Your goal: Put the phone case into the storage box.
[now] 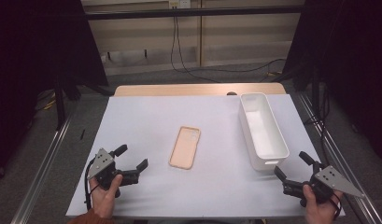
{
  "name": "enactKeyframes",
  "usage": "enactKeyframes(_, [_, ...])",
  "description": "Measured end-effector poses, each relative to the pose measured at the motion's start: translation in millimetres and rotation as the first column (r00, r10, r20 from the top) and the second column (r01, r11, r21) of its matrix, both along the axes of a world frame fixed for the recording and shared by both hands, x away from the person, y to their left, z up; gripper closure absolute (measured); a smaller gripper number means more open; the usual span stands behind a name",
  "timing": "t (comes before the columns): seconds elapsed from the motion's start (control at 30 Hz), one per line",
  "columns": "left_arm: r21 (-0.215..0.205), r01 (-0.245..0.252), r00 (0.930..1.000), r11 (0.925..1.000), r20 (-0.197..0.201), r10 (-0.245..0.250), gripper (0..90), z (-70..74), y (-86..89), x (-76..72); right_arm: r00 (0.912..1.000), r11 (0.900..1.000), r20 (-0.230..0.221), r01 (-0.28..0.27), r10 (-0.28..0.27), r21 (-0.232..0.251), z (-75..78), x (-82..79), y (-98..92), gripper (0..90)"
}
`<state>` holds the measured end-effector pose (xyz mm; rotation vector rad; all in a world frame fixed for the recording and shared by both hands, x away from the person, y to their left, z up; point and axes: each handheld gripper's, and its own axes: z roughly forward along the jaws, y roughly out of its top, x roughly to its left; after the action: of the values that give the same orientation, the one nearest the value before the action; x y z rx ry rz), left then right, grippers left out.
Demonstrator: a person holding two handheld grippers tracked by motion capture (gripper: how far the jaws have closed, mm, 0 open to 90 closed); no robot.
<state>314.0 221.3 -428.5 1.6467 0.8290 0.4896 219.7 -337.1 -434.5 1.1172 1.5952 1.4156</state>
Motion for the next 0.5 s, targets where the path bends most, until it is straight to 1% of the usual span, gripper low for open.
enactKeyframes(0.17, [0.002, 0.017, 0.9999, 0.9999, 0.0, -0.017, 2.5, 1.1, -5.6, 3.2, 1.0, 1.0, 0.001, 0.0, 0.0, 0.001, -0.2, -0.2, -0.5, 0.0])
enactKeyframes(0.23, [-0.005, 0.023, 0.9997, 0.9997, -0.004, -0.023, 2.6, 1.5, -8.1, 4.4, 1.0, 1.0, 0.0, 0.0, 0.0, 0.001, -0.3, 0.0, -0.3, 0.0])
enactKeyframes(0.27, [-0.01, 0.033, 0.9994, 0.9994, -0.004, -0.033, 2.8, 1.8, -8.9, 5.5, 1.0, 1.0, -0.001, -0.002, 0.002, -0.001, -0.3, 0.1, -0.3, 0.0])
enactKeyframes(0.3, [-0.016, 0.034, 0.9994, 0.9993, -0.006, -0.034, 3.3, 2.0, -9.8, 5.8, 1.0, 1.0, -0.002, -0.003, 0.003, -0.001, -0.4, 0.2, -0.2, 0.0])
enactKeyframes(0.37, [-0.005, 0.022, 0.9998, 0.9998, 0.005, -0.022, 3.2, 1.5, -11.1, 6.8, 1.0, 1.0, -0.003, -0.004, 0.004, -0.002, -0.4, 0.0, 0.0, 0.0])
enactKeyframes(0.43, [-0.014, 0.037, 0.9992, 0.9992, -0.013, -0.038, 3.4, 0.7, -11.8, 8.9, 1.0, 1.0, -0.004, -0.003, 0.003, 0.0, -0.5, 0.0, 0.1, 0.0])
enactKeyframes(0.5, [-0.013, 0.041, 0.999, 0.9991, -0.017, -0.042, 4.1, 0.1, -13.3, 10.5, 1.0, 1.0, -0.002, -0.005, 0.005, -0.003, -0.4, 0.2, 0.4, 0.0])
